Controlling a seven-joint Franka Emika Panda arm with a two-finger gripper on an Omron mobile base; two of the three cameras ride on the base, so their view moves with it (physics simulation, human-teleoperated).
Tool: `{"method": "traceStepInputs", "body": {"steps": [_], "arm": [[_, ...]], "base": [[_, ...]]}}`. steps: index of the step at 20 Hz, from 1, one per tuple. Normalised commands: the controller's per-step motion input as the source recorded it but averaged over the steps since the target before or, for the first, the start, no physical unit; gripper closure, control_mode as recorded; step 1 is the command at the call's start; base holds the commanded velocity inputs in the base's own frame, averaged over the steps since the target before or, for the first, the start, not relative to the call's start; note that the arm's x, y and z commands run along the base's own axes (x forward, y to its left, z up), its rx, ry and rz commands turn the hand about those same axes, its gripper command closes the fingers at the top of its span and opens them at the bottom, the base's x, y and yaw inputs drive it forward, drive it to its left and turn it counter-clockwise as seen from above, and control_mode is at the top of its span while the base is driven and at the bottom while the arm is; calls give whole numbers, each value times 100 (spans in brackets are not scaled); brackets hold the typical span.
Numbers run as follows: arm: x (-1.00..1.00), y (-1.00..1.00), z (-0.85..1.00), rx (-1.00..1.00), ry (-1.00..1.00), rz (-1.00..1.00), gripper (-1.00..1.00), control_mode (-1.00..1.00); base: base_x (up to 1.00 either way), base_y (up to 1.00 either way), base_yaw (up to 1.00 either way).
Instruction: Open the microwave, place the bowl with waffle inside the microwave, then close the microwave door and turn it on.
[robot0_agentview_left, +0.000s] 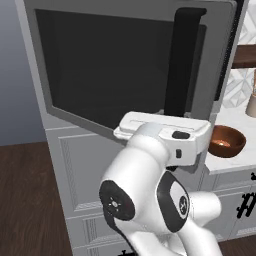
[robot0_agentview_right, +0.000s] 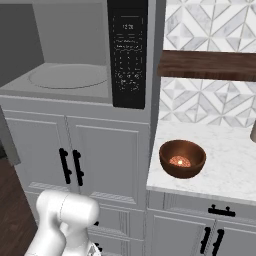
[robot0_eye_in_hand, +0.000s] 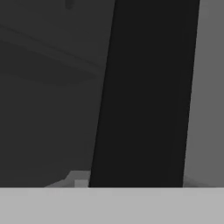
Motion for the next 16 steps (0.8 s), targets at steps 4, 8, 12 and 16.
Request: {"method": "traceStepInputs", "body": {"steps": [4, 8, 12, 16], "arm": [[1, 13, -13, 0, -5, -19, -100, -100], [10, 2, -14, 0, -12, -10, -100, -100], [-3, 26, -1, 0, -12, 0, -100, -100], [-23, 27, 0, 0, -1, 0, -100, -100]], "base": [[0, 0, 0], [0, 0, 0], [0, 0, 0], [0, 0, 0]]}}
